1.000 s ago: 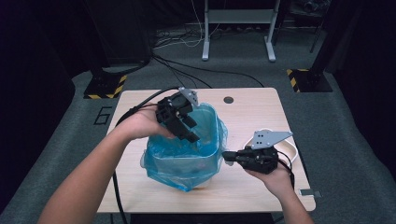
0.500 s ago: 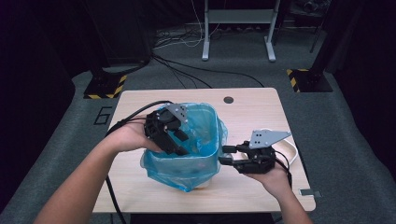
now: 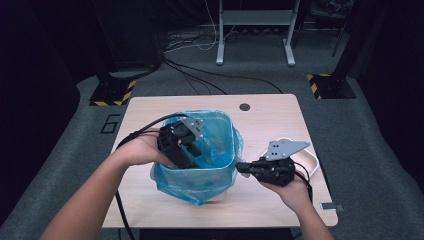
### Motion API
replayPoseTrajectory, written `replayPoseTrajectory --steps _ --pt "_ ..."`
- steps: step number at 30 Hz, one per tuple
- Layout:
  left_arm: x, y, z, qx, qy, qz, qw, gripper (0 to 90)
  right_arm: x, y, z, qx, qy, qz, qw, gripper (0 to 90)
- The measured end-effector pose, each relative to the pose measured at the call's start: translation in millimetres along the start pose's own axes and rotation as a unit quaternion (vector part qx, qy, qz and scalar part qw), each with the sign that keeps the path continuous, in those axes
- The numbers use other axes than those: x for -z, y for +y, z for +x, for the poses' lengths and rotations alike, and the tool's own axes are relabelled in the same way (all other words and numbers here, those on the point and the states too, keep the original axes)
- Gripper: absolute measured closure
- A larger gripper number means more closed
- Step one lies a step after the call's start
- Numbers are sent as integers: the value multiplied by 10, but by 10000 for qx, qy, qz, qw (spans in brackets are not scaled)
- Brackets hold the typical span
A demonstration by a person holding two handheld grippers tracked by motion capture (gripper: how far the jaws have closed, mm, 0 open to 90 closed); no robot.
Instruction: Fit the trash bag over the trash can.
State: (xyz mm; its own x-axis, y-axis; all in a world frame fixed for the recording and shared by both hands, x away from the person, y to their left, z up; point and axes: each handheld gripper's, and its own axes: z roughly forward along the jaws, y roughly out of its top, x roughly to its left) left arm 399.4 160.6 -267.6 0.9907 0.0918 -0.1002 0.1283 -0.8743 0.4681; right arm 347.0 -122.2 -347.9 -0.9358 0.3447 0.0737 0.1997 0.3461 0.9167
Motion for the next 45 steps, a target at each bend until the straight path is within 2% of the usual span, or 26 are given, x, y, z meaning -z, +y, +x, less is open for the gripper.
replayPoseTrajectory --steps 2,3,5,9,13,16,18,20,24,27,28,30,32,33,34,36,38,42,43,44,45 --pt "22 -3 2 0 24 -60 10000 419 9 1 0 6 -8 -6 10000 900" --pt "86 -19 8 96 113 -249 9996 406 31 4 -3 10 -27 -56 10000 883" --pt "177 -38 24 177 223 -411 9987 403 62 14 -5 -55 -49 -184 9998 825" --pt "322 -74 68 319 484 -703 9958 396 104 35 0 -42 -69 -210 9997 790" --pt "375 -129 189 517 721 -735 9933 391 108 32 -4 -38 -86 -168 9998 790" --pt "373 -159 340 746 792 -849 9904 395 103 30 -6 -40 -83 -151 9998 789" --pt "351 -145 422 851 875 -829 9891 401 98 30 -7 -58 -80 -145 9998 790" --pt "337 -126 464 794 998 -732 9891 404 94 26 -4 -53 -83 -122 9999 790" --pt "352 -116 511 817 901 -761 9897 438 100 15 -16 -63 -97 -121 9999 793" --pt "347 -94 493 750 901 -615 9912 428 101 10 -18 -71 -102 -103 9999 794" --pt "351 -88 479 759 917 -613 9910 423 103 10 -17 -68 -103 -102 9999 794" --pt "385 -83 451 755 937 -673 9905 389 113 13 -17 -52 -101 -133 9998 791" --pt "444 -98 412 756 911 -845 9894 387 126 18 -16 -56 -120 -153 9998 775" --pt "444 -98 412 756 911 -845 9894 385 132 20 -17 -61 -122 -162 9998 761" --pt "523 -134 364 703 923 -1004 9882 383 137 22 -18 -65 -124 -165 9998 747" --pt "605 -200 304 689 941 -1165 9863 380 145 27 -19 -73 -121 -123 9998 707" --pt "682 -295 253 723 923 -1358 9838 382 159 36 -18 -65 -124 -58 9999 673" --pt "771 -516 163 782 1005 -1859 9743 388 234 64 -35 -183 -103 -36 9998 600" --pt "771 -516 163 782 1005 -1859 9743 388 260 72 -43 -212 -102 -55 9997 584" --pt "796 -627 129 782 981 -2071 9702 390 284 77 -50 -239 -115 -74 9996 571" --pt "804 -682 112 781 990 -2147 9685 391 310 81 -50 -260 -158 -89 9995 566"
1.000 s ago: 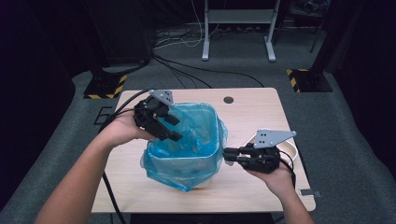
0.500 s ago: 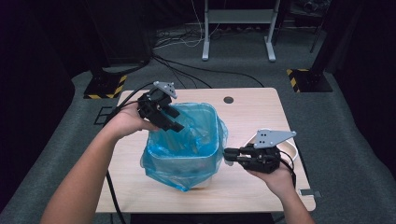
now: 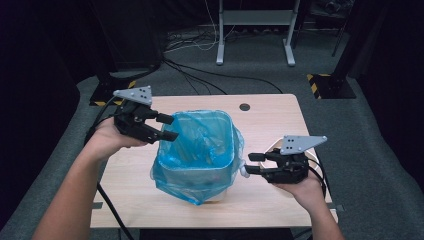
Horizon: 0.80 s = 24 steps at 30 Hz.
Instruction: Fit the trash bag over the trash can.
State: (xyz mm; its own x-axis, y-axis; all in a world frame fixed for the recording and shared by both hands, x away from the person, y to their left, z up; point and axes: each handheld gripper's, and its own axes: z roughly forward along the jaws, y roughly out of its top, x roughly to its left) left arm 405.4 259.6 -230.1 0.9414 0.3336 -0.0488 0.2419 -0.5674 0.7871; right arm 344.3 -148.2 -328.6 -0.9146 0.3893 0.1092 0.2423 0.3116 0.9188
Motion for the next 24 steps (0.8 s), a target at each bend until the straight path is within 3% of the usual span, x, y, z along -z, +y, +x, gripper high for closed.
replayPoseTrajectory --steps 8,11,18,24 --pt "176 -313 15 130 88 -437 9989 396 154 5 -42 -33 -212 -58 9998 556" --pt "235 -454 48 214 83 -683 9974 399 187 -12 -84 -28 -379 -2 9993 550" --pt "276 -658 50 300 138 -930 9951 402 189 -83 -160 30 -627 137 9979 571" --pt "228 -810 17 334 281 -931 9947 402 198 -149 -219 59 -857 229 9960 526"
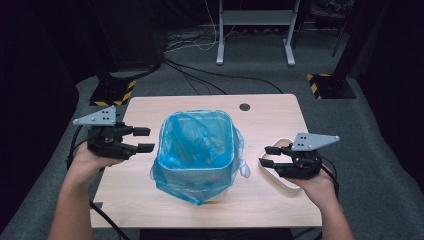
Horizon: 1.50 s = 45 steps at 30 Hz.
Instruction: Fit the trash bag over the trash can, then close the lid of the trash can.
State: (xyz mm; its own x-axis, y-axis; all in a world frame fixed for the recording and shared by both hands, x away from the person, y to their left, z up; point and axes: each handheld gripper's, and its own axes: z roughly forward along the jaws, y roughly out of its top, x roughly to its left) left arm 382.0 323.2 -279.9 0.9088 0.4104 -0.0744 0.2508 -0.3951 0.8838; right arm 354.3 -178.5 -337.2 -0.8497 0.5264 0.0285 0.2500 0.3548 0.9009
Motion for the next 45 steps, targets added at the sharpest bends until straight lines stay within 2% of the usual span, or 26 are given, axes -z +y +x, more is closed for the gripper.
replayPoseTrajectory --steps 2,6,10,13,20,27,33,45 --pt "-10 -42 -11 -6 115 63 9999 402 2 -23 -19 -50 -45 -40 10000 507" --pt "-15 -153 -33 94 122 -75 9999 402 -23 -90 -46 -57 -242 13 9997 494" --pt "-23 -254 -12 188 153 -41 9997 403 -38 -173 -73 -11 -360 79 9993 500" --pt "-42 -307 25 268 164 24 9995 407 -40 -246 -111 -86 -410 107 9991 506" --pt "-45 -346 60 300 293 69 9991 409 -77 -439 -224 -217 -527 289 9980 524" --pt "-72 -387 64 301 402 120 9987 407 -106 -644 -317 -330 -637 313 9969 554" --pt "-76 -411 61 328 457 136 9983 407 -164 -818 -395 -460 -692 421 9957 573" --pt "-108 -429 64 306 488 163 9982 407 -323 -1073 -466 -576 -816 624 9930 602"
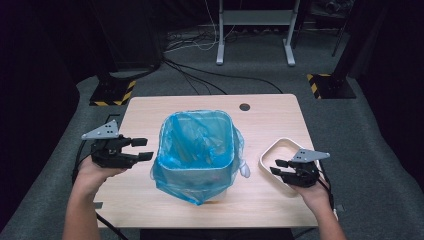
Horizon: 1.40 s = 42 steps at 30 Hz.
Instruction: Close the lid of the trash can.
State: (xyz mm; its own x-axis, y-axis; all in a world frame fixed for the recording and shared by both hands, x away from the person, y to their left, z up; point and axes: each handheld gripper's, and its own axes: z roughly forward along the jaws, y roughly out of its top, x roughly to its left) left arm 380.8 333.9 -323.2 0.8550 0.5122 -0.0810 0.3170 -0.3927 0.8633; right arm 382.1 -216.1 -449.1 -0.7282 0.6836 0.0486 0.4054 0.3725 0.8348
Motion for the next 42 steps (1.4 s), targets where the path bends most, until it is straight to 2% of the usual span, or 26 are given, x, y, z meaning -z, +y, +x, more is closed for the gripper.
replayPoseTrajectory --steps 10,21,29,34,42 --pt "-15 -1 -18 -31 82 65 9999 408 -108 -159 -90 -153 -17 193 9997 649" --pt "-23 -34 9 7 236 210 9995 408 -225 -303 -157 -342 24 681 9971 695" --pt "-30 -38 10 0 253 262 9993 407 -269 -329 -153 -272 -21 1011 9945 729" --pt "-30 -39 9 -6 258 270 9993 407 -312 -345 -139 -171 -68 1257 9919 797" --pt "-20 -44 17 7 270 260 9993 407 -327 -340 -140 -157 -72 1383 9902 841"
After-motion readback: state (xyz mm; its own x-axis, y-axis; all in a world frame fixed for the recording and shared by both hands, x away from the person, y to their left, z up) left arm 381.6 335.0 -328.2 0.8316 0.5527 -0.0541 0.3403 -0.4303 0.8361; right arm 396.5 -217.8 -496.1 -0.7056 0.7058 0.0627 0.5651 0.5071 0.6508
